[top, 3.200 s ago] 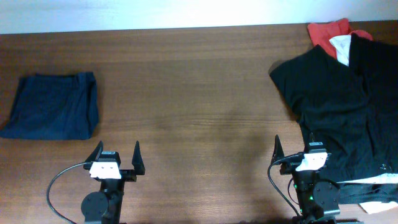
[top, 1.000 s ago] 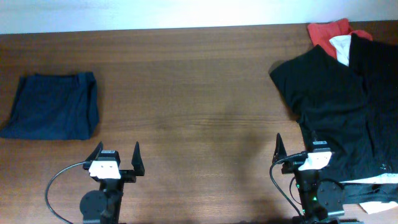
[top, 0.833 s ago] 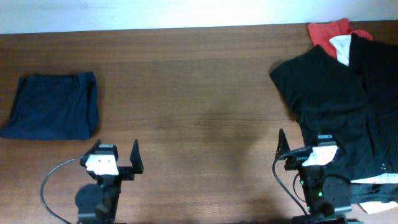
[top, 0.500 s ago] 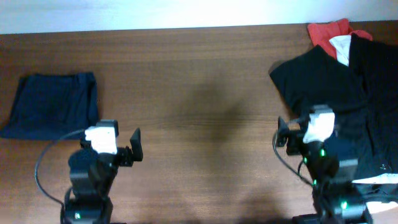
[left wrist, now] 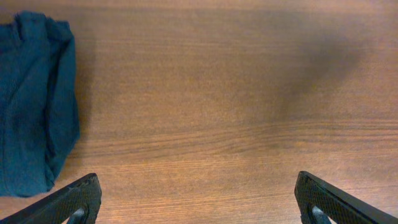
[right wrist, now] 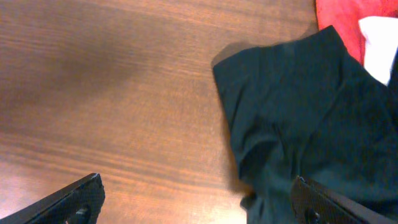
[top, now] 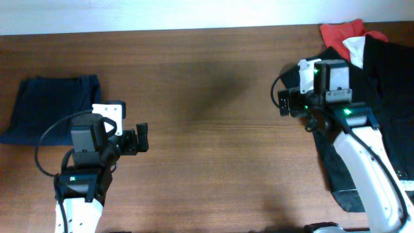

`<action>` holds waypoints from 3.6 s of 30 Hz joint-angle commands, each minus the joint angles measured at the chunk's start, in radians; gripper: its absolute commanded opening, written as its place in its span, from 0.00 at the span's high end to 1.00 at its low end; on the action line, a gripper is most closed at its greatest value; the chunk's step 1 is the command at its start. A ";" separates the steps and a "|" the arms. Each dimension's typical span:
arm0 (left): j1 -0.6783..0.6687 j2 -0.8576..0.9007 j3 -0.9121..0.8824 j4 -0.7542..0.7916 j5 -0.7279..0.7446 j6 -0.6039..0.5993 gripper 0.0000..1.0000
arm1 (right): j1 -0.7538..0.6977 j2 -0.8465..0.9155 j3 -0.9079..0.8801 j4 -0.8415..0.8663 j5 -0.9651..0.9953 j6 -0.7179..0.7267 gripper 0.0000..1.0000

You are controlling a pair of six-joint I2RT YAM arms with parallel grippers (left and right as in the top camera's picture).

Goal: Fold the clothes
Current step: 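Reach the right gripper to the black clothing pile and grasp it, then pull the black shorts out with the right gripper onto the table center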

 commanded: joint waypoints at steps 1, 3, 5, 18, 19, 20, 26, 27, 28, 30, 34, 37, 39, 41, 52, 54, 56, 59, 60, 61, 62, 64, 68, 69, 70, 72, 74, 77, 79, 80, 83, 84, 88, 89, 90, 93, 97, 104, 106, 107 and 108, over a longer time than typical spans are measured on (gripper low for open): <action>0.000 0.027 0.018 0.000 0.017 0.008 0.01 | -0.002 0.117 0.022 0.070 0.066 -0.014 0.10; 0.000 0.037 0.018 0.000 0.017 0.008 0.01 | -0.002 0.185 0.022 0.103 0.109 -0.014 0.14; 0.000 0.044 0.018 0.000 0.018 0.008 0.01 | -0.002 0.269 0.022 0.140 0.166 -0.014 0.16; 0.000 0.056 0.018 0.001 0.017 0.008 0.01 | -0.050 0.566 0.022 0.311 0.258 0.034 0.26; 0.000 0.056 0.018 0.002 0.017 0.008 0.01 | -0.062 0.576 0.022 0.313 0.257 0.047 0.32; 0.000 0.056 0.018 0.004 0.017 0.008 0.01 | -0.071 0.582 0.022 0.316 0.246 0.047 0.37; 0.000 0.056 0.018 0.021 0.017 0.008 0.01 | -0.086 0.588 0.026 0.327 0.232 0.046 0.89; 0.000 0.056 0.018 0.024 0.017 0.008 0.01 | -0.086 0.587 0.029 0.323 0.232 0.046 0.96; 0.000 0.056 0.018 0.027 0.017 0.008 0.01 | -0.086 0.580 0.035 0.317 0.232 0.046 0.96; 0.000 0.056 0.018 0.026 0.017 0.008 0.01 | -0.086 0.555 0.056 0.289 0.232 0.046 0.96; 0.000 0.056 0.018 0.026 0.017 0.008 0.01 | -0.088 0.476 0.163 0.169 0.236 0.046 0.96; 0.000 0.056 0.018 0.026 0.017 0.008 0.01 | -0.097 0.395 0.327 0.003 0.239 0.046 0.96; 0.000 0.056 0.018 0.026 0.017 0.008 0.01 | -0.107 0.352 0.400 -0.035 0.239 0.046 0.96; 0.000 0.056 0.018 0.025 0.017 0.008 0.01 | -0.122 0.325 0.446 -0.062 0.239 0.046 0.94; 0.000 0.056 0.018 0.019 0.018 0.008 0.01 | -0.150 0.230 0.499 -0.210 0.161 0.047 0.96; 0.000 0.056 0.018 0.019 0.017 0.008 0.01 | -0.144 0.193 0.540 -0.202 0.017 0.046 0.96; 0.000 0.056 0.018 0.019 0.017 0.008 0.01 | -0.116 0.159 0.612 -0.158 -0.228 0.047 0.96; 0.000 0.056 0.018 0.019 0.017 0.008 0.01 | -0.042 0.153 0.680 -0.046 -0.346 0.051 0.96; 0.000 0.056 0.018 0.019 0.017 0.008 0.01 | -0.008 0.154 0.684 0.002 -0.346 0.069 0.96; 0.000 0.056 0.018 0.019 0.017 0.008 0.01 | 0.028 0.157 0.683 0.043 -0.346 0.092 0.96; 0.000 0.056 0.018 0.019 0.018 0.008 0.01 | 0.062 0.166 0.683 0.068 -0.346 0.096 0.96; 0.000 0.056 0.018 0.019 0.018 0.008 0.01 | 0.114 0.192 0.683 0.088 -0.345 0.096 0.91; 0.000 0.056 0.018 0.019 0.018 0.008 0.01 | 0.181 0.300 0.683 0.021 -0.346 0.095 0.01; 0.000 0.056 0.018 0.018 0.018 0.008 0.01 | 0.184 0.333 0.683 -0.015 -0.346 0.095 0.01; 0.000 0.056 0.018 0.018 0.018 0.008 0.01 | 0.184 0.359 0.683 -0.046 -0.346 0.095 0.01; 0.000 0.056 0.018 0.018 0.018 0.008 0.01 | 0.177 0.407 0.683 -0.114 -0.346 0.095 0.02; 0.000 0.056 0.018 0.014 0.018 0.008 0.01 | 0.164 0.442 0.683 -0.178 -0.342 0.095 0.01; 0.000 0.056 0.018 0.011 0.018 0.008 0.01 | 0.140 0.479 0.683 -0.293 -0.269 0.095 0.01; 0.000 0.056 0.018 0.011 0.018 0.008 0.01 | 0.127 0.492 0.679 -0.357 -0.187 0.095 0.01; 0.000 0.056 0.018 0.011 0.018 0.008 0.01 | 0.121 0.498 0.678 -0.395 -0.135 0.095 0.01; 0.000 0.056 0.018 0.011 0.018 0.008 0.01 | 0.101 0.521 0.667 -0.472 -0.051 0.095 0.01; 0.000 0.056 0.018 0.011 0.018 0.008 0.01 | 0.093 0.531 0.665 -0.489 -0.048 0.095 0.01; 0.000 0.056 0.018 0.011 0.018 0.008 0.01 | 0.066 0.581 0.664 -0.554 -0.048 0.095 0.01; 0.000 0.056 0.018 0.011 0.018 0.008 0.01 | 0.060 0.595 0.664 -0.563 -0.048 0.095 0.01; 0.000 0.056 0.018 0.011 0.018 0.008 0.01 | 0.053 0.608 0.663 -0.568 -0.048 0.103 0.01; 0.000 0.056 0.018 0.011 0.018 0.008 0.01 | 0.019 0.659 0.644 -0.573 -0.050 0.189 0.01; 0.000 0.056 0.018 0.010 0.018 0.008 0.01 | -0.031 0.696 0.589 -0.567 -0.058 0.251 0.01; 0.000 0.056 0.018 0.011 0.018 0.008 0.01 | -0.055 0.697 0.453 -0.502 -0.066 0.276 0.03; 0.000 0.056 0.018 0.011 0.018 0.008 0.01 | -0.055 0.697 0.402 -0.453 -0.092 0.275 0.03; 0.000 0.056 0.018 0.011 0.018 0.008 0.01 | -0.053 0.697 0.368 -0.419 -0.107 0.275 0.04; 0.000 0.056 0.018 0.011 0.018 0.008 0.01 | -0.053 0.697 0.348 -0.400 -0.122 0.276 0.07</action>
